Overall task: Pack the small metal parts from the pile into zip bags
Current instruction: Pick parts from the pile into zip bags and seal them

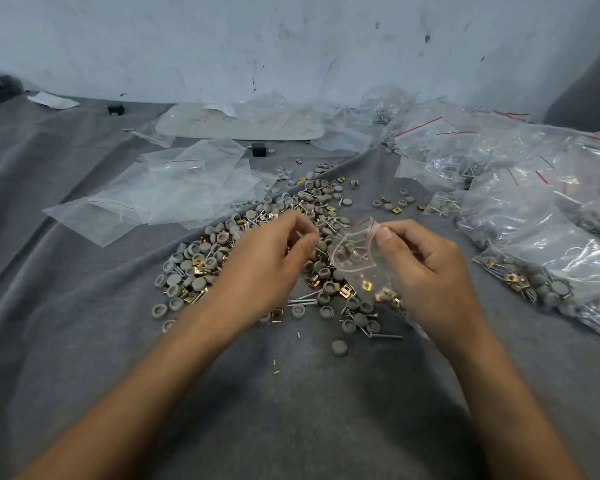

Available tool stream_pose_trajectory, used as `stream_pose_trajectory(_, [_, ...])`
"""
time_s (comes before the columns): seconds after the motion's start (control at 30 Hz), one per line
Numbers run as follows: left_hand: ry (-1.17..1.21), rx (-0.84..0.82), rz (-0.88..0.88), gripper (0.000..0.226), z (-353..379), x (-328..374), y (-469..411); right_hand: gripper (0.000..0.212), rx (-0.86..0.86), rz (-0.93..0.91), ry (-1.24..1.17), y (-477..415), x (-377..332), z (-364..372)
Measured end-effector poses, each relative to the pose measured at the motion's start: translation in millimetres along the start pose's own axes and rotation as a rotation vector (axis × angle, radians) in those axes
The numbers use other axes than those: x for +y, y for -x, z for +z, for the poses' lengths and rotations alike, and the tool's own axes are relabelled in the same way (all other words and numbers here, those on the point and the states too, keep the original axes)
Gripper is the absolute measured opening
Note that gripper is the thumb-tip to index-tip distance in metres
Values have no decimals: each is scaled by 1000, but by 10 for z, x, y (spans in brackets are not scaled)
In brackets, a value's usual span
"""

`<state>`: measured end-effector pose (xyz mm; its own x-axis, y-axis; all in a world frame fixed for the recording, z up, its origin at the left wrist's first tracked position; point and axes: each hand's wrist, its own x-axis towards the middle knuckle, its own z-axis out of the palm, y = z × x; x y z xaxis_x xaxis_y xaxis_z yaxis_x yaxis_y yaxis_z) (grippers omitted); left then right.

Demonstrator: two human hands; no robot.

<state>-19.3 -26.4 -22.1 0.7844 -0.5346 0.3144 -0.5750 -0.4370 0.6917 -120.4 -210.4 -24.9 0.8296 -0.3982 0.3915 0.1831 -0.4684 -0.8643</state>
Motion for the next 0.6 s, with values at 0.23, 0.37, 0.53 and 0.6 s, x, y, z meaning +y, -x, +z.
stream_pose_trajectory(0.23, [-477,-85,77,24,217,-163,53,19,18,13,-89,-16,-12,-26])
stream_pose_trajectory(0.37, [-574,-56,123,28,203,-188,37,20,27,48,-185,-41,-26,-55])
stream_pose_trajectory(0.53, [-442,-6,35,25,109,-145,-12,20,-7,37,-126,-28,-31,-43])
stream_pose_trajectory(0.6, [-252,58,25,22,50,-43,-30,18,-42,41,-88,-20,-26,-24])
